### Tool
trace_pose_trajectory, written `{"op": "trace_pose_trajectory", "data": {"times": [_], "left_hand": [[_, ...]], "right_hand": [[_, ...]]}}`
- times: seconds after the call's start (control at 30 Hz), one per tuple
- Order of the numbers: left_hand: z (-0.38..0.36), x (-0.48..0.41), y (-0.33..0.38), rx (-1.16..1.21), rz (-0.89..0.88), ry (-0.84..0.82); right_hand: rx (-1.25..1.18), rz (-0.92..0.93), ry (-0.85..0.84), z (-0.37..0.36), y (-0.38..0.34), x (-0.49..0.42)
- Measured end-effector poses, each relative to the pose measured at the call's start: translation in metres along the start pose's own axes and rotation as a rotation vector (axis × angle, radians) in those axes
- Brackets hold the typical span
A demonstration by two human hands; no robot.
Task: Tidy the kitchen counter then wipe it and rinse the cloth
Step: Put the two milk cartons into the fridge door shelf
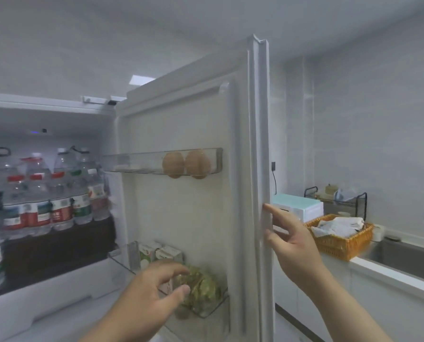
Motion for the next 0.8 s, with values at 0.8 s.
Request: {"op": "trace_pose_trajectory", "data": {"times": [0.8], "left_hand": [[0.111,0.092,0.048,-0.195,0.107,0.546]], "right_hand": [[-0.402,0.142,-0.408,-0.153,-0.107,0.059]]}}
Point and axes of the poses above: each hand's wrist, its own x-axis away from the middle knuckle, its own z-axis out of the back of the hand, y = z × x, the point moved 6 cm from there along -x, towards the middle knuckle, and after that the axes turned 3 degrees about x, right-handed, at the moved point
